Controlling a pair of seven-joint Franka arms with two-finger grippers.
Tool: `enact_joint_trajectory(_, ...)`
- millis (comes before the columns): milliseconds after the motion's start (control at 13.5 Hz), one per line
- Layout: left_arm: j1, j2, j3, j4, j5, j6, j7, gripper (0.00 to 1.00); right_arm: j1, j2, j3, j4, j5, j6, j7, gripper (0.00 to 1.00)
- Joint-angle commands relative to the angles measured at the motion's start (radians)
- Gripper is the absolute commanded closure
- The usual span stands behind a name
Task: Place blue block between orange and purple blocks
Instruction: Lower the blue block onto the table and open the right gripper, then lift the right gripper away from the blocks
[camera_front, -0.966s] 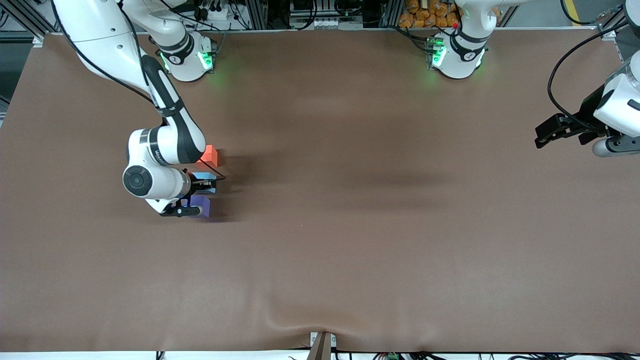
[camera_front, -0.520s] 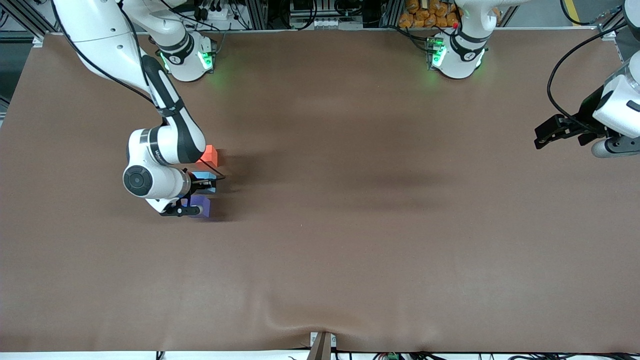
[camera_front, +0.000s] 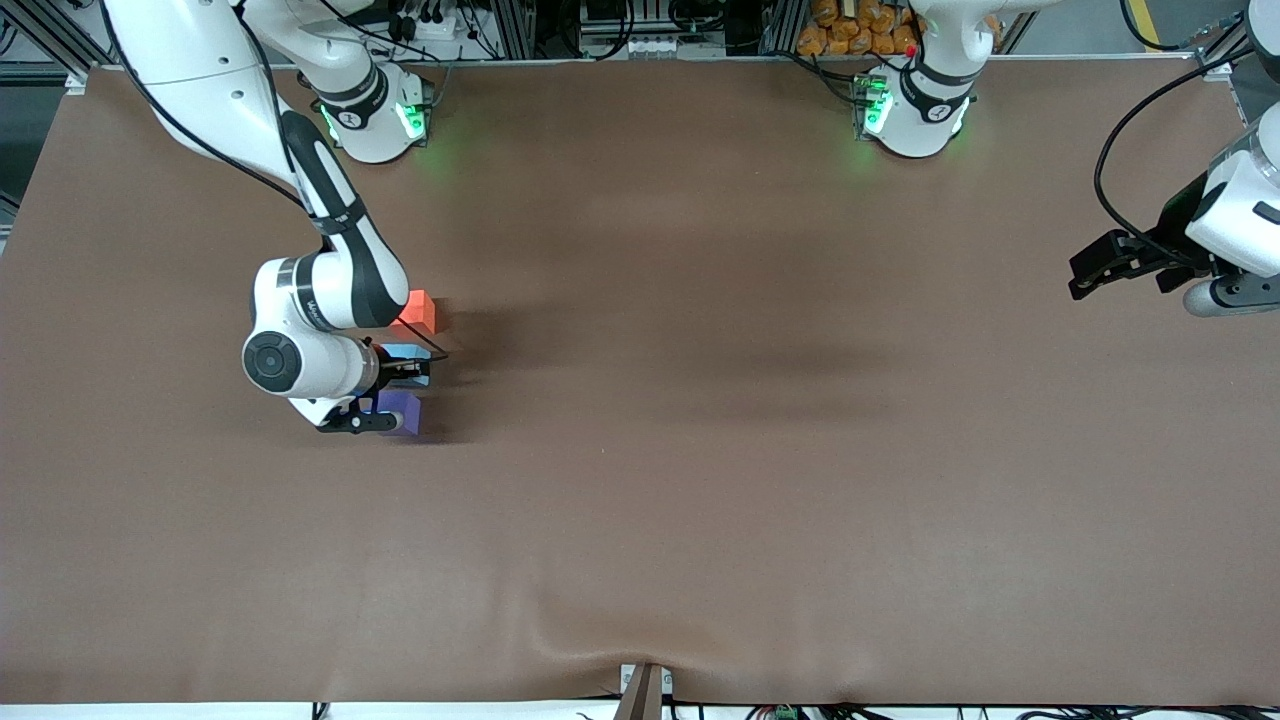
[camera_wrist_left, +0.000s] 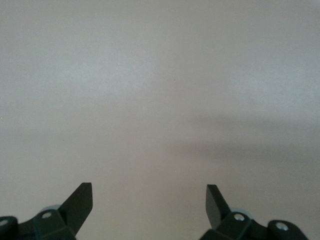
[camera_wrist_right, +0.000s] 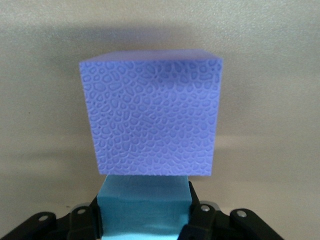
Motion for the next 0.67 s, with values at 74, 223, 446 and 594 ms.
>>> enact_joint_trajectory(74,0.013,-0.001,-0.008,-0.007,-0.017,0.018,0.006,0.0,-0.021,-0.01,0.003,-0.023,-0.004,0.01,0.003,0.2)
enact_joint_trajectory(223,0.012,-0.001,-0.008,-0.007,-0.017,0.018,0.006,0.0,-0.023,-0.023,0.003,-0.02,-0.004,0.003,0.003,0.0)
enact_joint_trajectory(446,0.012,0.001,-0.008,-0.007,-0.017,0.019,0.006,0.0,-0.023,-0.083,0.001,-0.012,-0.004,-0.038,0.009,0.0)
enact_joint_trajectory(594,0.012,0.001,-0.008,-0.007,-0.017,0.019,0.006,0.0,-0.026,-0.14,-0.002,-0.006,-0.007,-0.071,0.011,0.0)
